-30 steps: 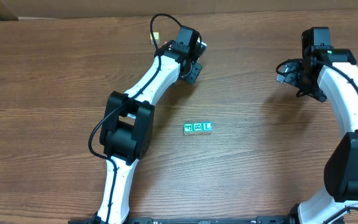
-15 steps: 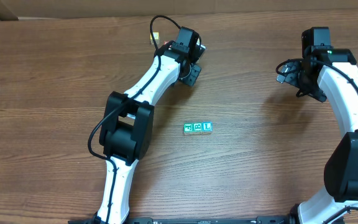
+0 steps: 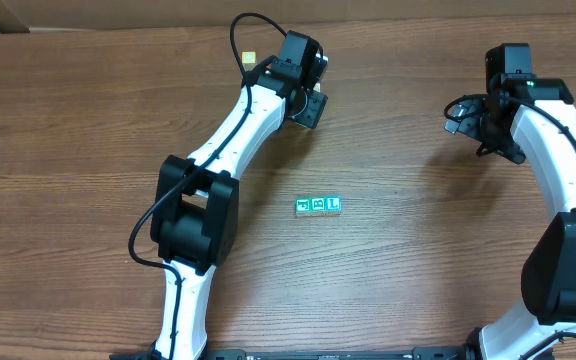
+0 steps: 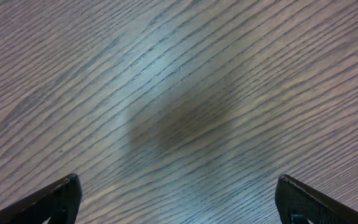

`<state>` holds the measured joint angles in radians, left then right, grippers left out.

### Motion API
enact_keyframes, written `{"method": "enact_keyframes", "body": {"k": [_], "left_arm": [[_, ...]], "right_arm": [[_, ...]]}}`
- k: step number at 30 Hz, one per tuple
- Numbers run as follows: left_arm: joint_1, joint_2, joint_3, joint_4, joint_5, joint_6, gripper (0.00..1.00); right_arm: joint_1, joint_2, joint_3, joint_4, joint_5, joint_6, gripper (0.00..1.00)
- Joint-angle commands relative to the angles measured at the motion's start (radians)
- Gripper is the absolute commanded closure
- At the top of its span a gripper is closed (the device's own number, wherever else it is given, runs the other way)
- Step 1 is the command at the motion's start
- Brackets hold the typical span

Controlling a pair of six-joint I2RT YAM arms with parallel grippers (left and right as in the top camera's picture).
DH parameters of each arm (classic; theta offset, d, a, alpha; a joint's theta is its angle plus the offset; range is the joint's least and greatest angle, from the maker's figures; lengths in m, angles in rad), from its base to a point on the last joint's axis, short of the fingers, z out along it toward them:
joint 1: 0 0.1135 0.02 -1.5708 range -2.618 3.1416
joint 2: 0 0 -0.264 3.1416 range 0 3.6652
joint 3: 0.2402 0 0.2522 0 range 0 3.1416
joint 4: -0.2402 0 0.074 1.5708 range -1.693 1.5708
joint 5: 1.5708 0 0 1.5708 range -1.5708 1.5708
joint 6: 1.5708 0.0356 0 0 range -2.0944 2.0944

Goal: Flip 5 blocks
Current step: 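Close the left gripper on the white 6 block and lift it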

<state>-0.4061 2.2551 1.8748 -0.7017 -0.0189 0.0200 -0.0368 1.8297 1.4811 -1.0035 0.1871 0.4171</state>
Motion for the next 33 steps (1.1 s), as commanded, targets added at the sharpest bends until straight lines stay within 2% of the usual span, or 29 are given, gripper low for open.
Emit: {"method": "enact_keyframes", "body": {"k": [1, 11, 14, 23, 33], "left_arm": [[0.002, 0.042, 0.012, 0.015, 0.011, -0.02, 0.39], [0.002, 0.093, 0.012, 0.062, 0.008, -0.02, 0.44], [0.002, 0.094, 0.012, 0.093, 0.011, -0.02, 0.49], [0.003, 0.102, 0.011, 0.072, 0.008, -0.017, 0.51], [0.005, 0.122, 0.013, 0.098, 0.008, -0.018, 0.59]], "right_arm": [[0.001, -0.017, 0.013, 0.006, 0.002, -0.006, 0.0], [0.001, -0.017, 0.013, 0.006, 0.002, -0.006, 0.0], [0.001, -0.017, 0.013, 0.006, 0.002, -0.006, 0.0], [0.001, -0.017, 0.013, 0.006, 0.002, -0.006, 0.0], [0.001, -0.017, 0.013, 0.006, 0.002, -0.006, 0.0]]}}
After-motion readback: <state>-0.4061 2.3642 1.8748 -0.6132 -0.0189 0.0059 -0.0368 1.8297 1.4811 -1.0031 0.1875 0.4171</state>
